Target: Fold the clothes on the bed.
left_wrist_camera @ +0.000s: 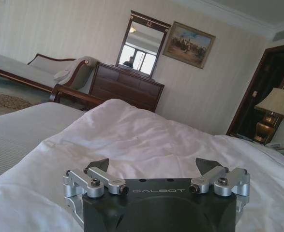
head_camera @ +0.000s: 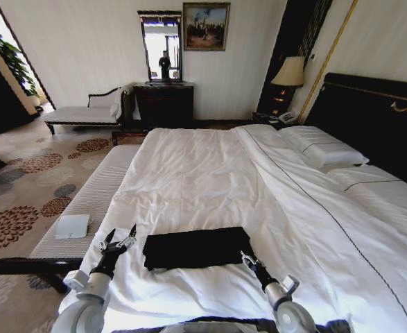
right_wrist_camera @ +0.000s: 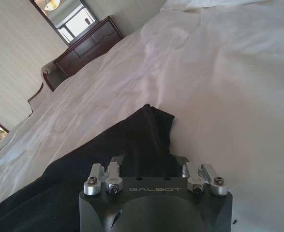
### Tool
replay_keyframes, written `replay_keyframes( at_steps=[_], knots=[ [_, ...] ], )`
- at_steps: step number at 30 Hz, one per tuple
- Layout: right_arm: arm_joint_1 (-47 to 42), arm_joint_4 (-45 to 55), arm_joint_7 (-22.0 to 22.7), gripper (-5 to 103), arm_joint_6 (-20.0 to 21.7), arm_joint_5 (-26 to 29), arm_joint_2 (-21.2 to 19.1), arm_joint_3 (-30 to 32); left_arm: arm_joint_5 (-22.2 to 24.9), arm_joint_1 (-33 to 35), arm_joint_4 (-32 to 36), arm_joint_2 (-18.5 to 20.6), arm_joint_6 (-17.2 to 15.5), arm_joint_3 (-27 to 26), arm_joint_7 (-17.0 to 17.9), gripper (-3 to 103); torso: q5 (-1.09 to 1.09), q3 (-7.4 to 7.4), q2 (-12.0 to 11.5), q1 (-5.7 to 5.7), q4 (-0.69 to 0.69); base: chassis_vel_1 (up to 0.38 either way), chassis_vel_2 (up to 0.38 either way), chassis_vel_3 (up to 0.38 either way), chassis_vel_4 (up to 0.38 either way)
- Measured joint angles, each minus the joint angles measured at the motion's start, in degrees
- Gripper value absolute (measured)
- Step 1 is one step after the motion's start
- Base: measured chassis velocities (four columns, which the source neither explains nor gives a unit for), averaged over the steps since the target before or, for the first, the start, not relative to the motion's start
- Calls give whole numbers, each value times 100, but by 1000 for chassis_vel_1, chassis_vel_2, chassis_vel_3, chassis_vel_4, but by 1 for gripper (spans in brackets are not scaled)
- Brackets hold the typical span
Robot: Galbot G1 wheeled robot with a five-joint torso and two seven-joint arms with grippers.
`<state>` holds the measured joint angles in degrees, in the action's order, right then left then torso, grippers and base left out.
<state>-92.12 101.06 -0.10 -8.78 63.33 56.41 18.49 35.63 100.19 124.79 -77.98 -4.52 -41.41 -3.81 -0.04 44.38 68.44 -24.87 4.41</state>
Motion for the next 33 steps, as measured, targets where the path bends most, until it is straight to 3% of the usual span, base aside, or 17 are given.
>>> replay_keyframes(
  at_steps=[3,6,12,20,33],
  knots=[
    [74,-74,-47,38,1,4,25,-16,-43,-18,-6,-31,0,42,3,100,0,0,0,0,0,0,0,0,0],
    [97,-100,-76,33,7,2,30,-46,-51,-22,-11,-34,-1,45,4,100,0,0,0,0,0,0,0,0,0],
    [127,-107,-204,6,31,-27,31,-106,-43,-22,-60,-27,-2,12,10,100,0,0,0,0,0,0,0,0,0],
    [151,31,-282,3,15,-36,-2,97,-10,-29,-61,-4,-2,-13,20,100,1,0,0,0,-1,0,0,0,0],
    [-805,842,-368,3,-46,360,-534,1488,115,-107,-18,31,-2,-5,28,100,1,0,0,1,0,0,0,0,0]
  ],
)
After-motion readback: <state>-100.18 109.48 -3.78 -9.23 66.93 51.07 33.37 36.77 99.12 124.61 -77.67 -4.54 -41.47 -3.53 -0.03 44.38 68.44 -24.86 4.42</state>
